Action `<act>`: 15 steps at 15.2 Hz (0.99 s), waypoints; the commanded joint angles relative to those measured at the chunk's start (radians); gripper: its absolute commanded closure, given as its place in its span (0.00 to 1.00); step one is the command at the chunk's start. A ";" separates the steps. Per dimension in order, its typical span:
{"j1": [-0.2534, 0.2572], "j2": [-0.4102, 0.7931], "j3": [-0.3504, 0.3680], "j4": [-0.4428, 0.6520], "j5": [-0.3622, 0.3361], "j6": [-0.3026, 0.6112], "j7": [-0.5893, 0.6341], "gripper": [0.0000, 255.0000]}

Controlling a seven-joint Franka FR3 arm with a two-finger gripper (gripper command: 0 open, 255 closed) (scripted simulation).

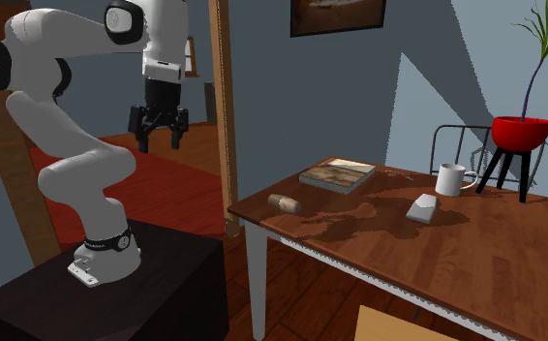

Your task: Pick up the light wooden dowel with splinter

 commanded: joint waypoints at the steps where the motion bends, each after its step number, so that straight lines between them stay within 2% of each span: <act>1: 0.000 0.000 0.000 0.000 0.000 0.000 0.000 0.00; 8: 0.019 0.157 0.112 -0.011 0.085 0.181 0.150 0.00; 15: 0.024 0.368 0.220 0.045 0.122 0.353 0.296 0.00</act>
